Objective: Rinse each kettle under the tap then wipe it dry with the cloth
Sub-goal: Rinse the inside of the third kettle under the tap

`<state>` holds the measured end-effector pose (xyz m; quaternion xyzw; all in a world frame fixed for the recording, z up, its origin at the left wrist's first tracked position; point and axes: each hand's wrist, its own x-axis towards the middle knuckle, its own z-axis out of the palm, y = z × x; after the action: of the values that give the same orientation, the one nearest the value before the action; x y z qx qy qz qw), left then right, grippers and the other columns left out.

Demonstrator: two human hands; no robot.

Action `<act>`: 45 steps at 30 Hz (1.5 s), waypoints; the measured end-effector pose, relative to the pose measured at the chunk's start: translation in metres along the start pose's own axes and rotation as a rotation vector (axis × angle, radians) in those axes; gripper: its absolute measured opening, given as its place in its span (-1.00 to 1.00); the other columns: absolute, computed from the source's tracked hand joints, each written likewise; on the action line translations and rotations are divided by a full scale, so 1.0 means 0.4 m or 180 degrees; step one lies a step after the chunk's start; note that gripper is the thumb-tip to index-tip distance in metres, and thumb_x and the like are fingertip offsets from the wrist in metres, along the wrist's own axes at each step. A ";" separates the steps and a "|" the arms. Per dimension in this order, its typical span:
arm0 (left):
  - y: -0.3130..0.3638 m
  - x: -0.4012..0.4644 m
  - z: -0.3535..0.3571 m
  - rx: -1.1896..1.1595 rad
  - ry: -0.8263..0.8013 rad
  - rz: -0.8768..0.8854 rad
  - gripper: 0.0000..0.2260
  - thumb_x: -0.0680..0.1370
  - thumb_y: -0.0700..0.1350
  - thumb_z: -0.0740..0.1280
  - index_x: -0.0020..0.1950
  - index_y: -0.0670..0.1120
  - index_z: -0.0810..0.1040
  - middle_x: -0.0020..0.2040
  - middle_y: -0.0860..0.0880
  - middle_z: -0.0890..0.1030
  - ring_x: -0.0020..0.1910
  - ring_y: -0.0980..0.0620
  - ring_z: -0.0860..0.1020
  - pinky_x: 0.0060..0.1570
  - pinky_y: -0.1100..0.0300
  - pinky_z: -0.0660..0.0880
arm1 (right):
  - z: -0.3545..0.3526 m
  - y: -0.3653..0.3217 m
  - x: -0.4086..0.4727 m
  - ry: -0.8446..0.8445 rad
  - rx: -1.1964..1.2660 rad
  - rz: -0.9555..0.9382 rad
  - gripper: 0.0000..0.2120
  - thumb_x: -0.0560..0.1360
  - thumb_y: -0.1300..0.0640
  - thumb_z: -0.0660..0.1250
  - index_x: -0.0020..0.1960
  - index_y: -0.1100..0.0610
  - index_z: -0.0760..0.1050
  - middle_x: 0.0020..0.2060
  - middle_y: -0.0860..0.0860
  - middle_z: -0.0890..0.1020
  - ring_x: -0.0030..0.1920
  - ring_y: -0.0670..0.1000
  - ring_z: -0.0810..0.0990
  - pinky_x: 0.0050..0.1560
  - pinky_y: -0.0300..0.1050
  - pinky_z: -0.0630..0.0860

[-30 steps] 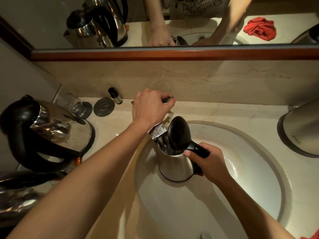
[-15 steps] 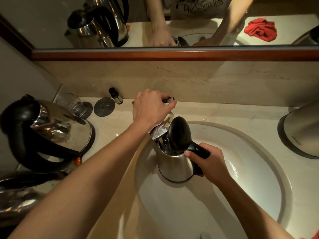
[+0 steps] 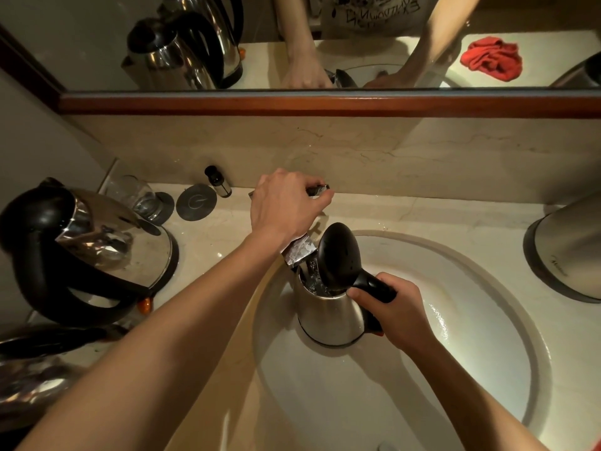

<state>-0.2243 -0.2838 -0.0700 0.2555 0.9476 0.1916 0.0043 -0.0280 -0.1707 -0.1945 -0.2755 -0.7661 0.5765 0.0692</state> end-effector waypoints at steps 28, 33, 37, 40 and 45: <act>0.002 -0.002 -0.002 0.0009 -0.0039 -0.0034 -0.67 0.57 0.23 0.25 0.20 0.13 0.65 0.00 -0.03 0.70 0.12 -0.07 0.51 0.11 0.07 0.36 | -0.002 -0.007 -0.003 -0.0084 0.0232 0.0108 -0.60 0.40 0.05 0.64 -0.38 0.12 0.46 -0.47 0.17 0.47 -0.43 0.05 0.46 -0.33 -0.01 0.46; 0.007 -0.005 -0.008 -0.0003 -0.0034 -0.0036 -0.67 0.57 0.23 0.26 0.21 0.13 0.65 0.02 -0.04 0.69 0.13 -0.07 0.50 0.10 0.07 0.37 | 0.000 0.003 0.001 -0.0104 0.0300 0.0123 -0.61 0.41 0.06 0.63 -0.39 0.11 0.46 -0.49 0.12 0.46 -0.44 0.04 0.45 -0.34 -0.04 0.45; 0.007 -0.007 -0.009 -0.0009 -0.0029 -0.0036 -0.68 0.58 0.22 0.26 0.19 0.12 0.66 0.00 -0.04 0.69 0.10 -0.07 0.51 0.10 0.06 0.38 | 0.001 0.006 0.002 -0.0100 0.0268 0.0133 -0.59 0.42 0.09 0.63 -0.41 0.08 0.44 -0.51 0.03 0.43 -0.44 0.02 0.43 -0.34 -0.08 0.42; 0.010 -0.008 -0.012 -0.0025 -0.0024 -0.0058 -0.69 0.57 0.21 0.27 0.19 0.12 0.66 0.00 -0.06 0.69 0.11 -0.08 0.52 0.11 0.05 0.39 | 0.001 0.003 0.000 -0.0092 0.0284 0.0131 -0.59 0.42 0.09 0.63 -0.36 0.21 0.45 -0.50 0.11 0.43 -0.44 0.02 0.43 -0.33 -0.06 0.41; 0.009 -0.008 -0.009 -0.0039 -0.0020 -0.0067 -0.68 0.57 0.21 0.27 0.20 0.13 0.65 0.03 -0.03 0.69 0.13 -0.07 0.51 0.12 0.06 0.39 | 0.000 0.001 -0.001 -0.0080 0.0309 0.0127 -0.59 0.41 0.09 0.64 -0.33 0.25 0.46 -0.49 0.13 0.44 -0.43 0.02 0.44 -0.33 -0.06 0.42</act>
<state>-0.2201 -0.2839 -0.0655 0.2462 0.9490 0.1965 0.0109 -0.0277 -0.1709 -0.1946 -0.2798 -0.7325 0.6176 0.0614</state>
